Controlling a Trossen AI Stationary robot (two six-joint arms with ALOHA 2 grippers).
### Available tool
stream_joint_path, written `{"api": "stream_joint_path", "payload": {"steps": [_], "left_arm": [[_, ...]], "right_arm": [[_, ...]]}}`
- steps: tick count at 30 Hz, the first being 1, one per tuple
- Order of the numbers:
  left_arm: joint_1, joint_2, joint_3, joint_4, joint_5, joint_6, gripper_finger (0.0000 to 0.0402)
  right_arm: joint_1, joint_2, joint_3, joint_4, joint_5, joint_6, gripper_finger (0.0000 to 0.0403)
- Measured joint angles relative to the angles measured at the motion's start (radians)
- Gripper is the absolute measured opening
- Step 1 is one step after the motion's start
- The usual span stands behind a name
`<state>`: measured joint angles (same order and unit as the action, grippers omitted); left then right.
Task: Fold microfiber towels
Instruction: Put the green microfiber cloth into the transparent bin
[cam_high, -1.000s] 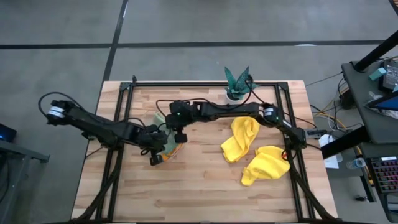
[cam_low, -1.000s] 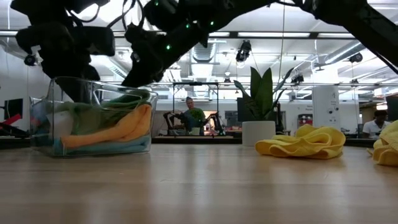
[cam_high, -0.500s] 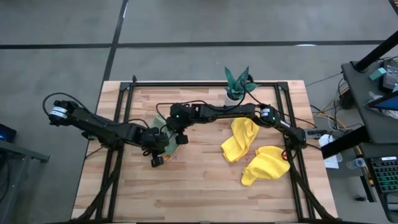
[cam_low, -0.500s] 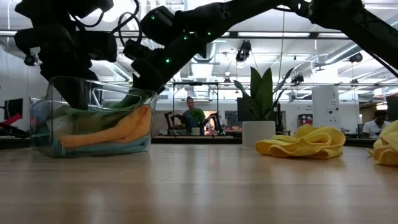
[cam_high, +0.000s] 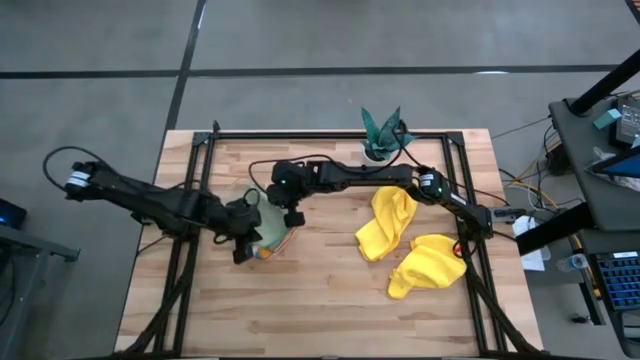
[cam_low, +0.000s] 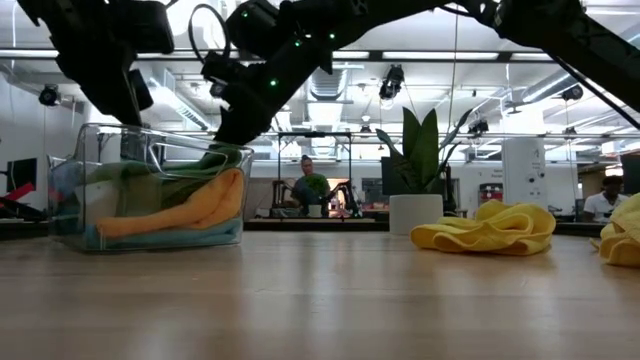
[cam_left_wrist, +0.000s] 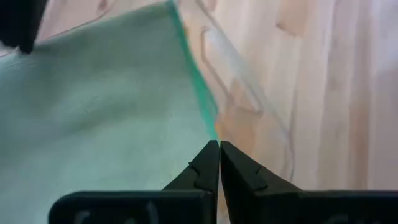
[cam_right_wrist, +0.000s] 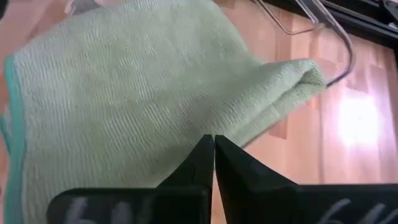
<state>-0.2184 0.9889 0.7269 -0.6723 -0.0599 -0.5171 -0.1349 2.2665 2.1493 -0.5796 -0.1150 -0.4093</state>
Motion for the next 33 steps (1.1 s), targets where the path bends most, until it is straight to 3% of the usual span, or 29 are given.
{"api": "stream_joint_path", "payload": {"steps": [4,9,12,18,24,33], "left_arm": [[0.0,-0.047,0.0,-0.064,-0.105,0.0,0.0],[0.006,-0.082,-0.001,-0.131,-0.362,0.051,0.0],[0.033,-0.093,-0.008,-0.127,-0.456,0.116,0.0],[0.135,-0.064,-0.036,-0.112,-0.496,0.2,0.0],[0.217,-0.014,-0.114,0.055,-0.49,0.293,0.0],[0.27,0.052,-0.177,0.132,-0.484,0.288,0.0]], "right_arm": [[0.0,0.0,0.027,-0.051,0.014,-0.012,0.0008],[-0.002,-0.007,0.041,-0.092,0.014,-0.022,0.0008],[-0.003,-0.018,0.041,-0.119,0.013,-0.021,0.0008],[-0.001,-0.023,0.041,-0.118,0.004,-0.007,0.0008],[0.009,-0.023,-0.006,-0.055,0.002,0.006,0.0008],[0.017,-0.023,-0.062,-0.009,-0.058,0.025,0.0008]]}}
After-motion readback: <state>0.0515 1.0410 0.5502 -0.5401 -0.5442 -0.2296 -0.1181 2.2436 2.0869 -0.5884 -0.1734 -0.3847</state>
